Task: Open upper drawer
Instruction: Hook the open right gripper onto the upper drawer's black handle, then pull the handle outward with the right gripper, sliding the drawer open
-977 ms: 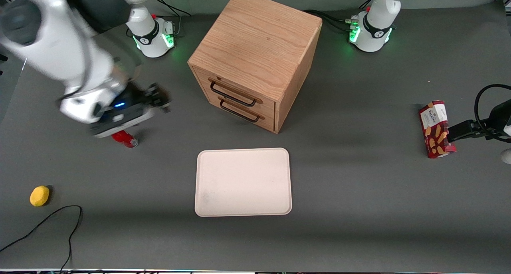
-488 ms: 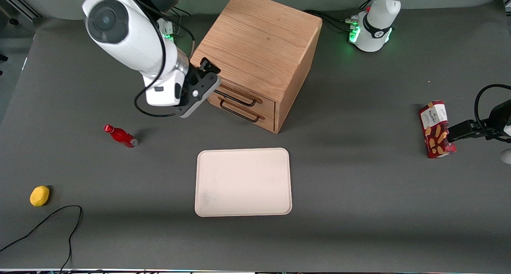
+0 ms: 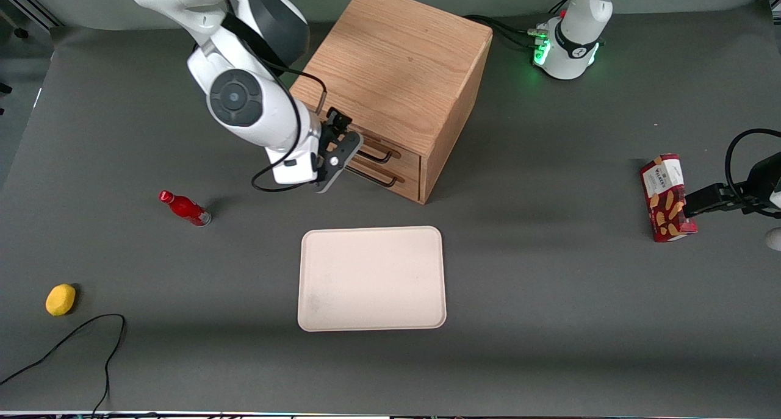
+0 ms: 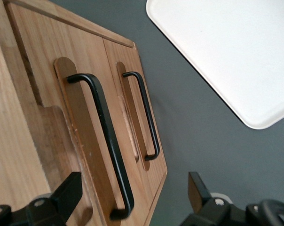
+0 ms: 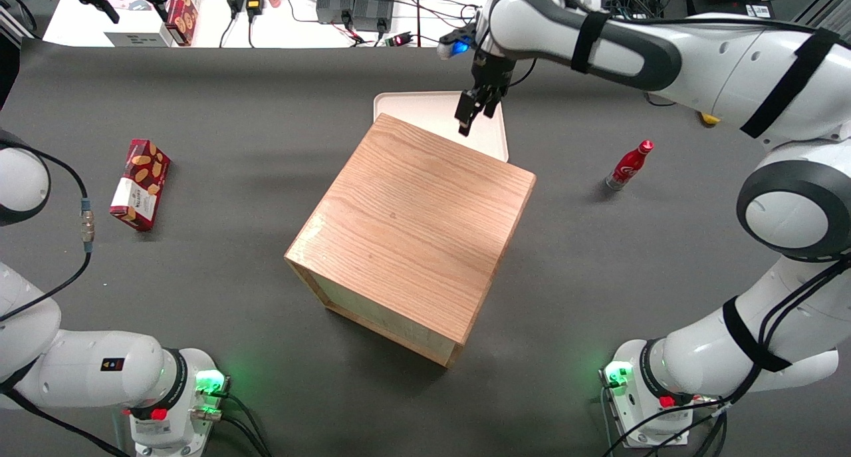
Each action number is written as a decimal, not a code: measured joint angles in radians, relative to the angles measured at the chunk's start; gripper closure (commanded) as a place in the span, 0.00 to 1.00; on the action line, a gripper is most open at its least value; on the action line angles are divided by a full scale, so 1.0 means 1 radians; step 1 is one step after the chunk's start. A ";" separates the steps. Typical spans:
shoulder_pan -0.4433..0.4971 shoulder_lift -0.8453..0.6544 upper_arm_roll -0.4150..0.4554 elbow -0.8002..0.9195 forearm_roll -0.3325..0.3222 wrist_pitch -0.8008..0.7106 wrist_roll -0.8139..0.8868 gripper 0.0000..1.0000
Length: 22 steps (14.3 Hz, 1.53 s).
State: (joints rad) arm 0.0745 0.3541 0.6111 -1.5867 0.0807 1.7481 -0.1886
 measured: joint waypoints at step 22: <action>0.005 0.006 -0.032 -0.154 -0.083 0.298 -0.078 0.00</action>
State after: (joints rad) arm 0.0796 0.3604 0.5787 -1.7402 -0.0028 2.0460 -0.2661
